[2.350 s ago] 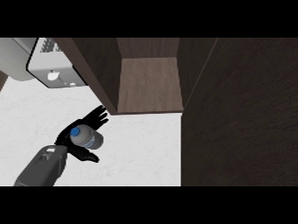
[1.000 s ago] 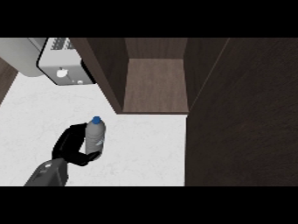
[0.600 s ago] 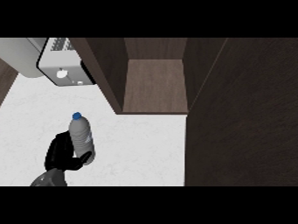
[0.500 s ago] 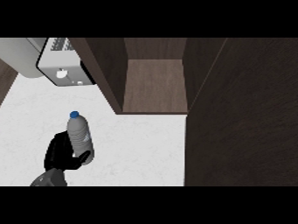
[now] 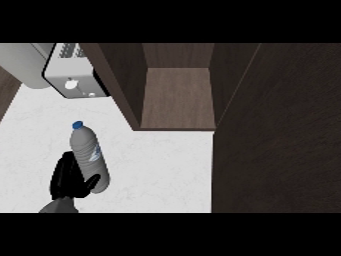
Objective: Pick up the bottled water, place it into the cabinet and close the cabinet
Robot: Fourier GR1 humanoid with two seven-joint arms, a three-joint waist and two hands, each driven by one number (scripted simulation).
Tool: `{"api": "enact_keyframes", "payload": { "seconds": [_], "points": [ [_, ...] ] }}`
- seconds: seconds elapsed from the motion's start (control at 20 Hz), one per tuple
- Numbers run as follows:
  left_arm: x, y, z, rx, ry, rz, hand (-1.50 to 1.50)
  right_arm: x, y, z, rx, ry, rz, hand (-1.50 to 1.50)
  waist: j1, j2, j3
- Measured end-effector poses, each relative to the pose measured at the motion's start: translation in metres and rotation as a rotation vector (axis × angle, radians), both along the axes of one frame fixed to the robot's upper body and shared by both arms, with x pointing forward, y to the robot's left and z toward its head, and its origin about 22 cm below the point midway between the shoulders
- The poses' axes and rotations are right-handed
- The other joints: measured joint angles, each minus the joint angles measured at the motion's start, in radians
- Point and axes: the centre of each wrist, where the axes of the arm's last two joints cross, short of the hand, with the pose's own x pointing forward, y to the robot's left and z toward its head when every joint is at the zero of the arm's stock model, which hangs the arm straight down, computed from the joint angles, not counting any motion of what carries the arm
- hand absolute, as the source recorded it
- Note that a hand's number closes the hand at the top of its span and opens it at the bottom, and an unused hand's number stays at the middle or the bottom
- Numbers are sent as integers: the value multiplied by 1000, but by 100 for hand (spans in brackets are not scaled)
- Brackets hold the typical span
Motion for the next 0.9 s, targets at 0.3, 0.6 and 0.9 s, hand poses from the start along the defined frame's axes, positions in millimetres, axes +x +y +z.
{"api": "enact_keyframes", "payload": {
  "seconds": [0.3,0.6,0.9],
  "points": [
    [8,-26,37,28,-25,-40,150,-5,0,-3,16,6,7,-150,-3,0,0],
    [28,-66,81,69,-78,-52,150,-9,6,0,24,4,17,-150,-8,1,0],
    [48,-111,119,131,-111,-57,150,-3,9,5,28,5,19,-150,-12,3,-1]
  ]
}}
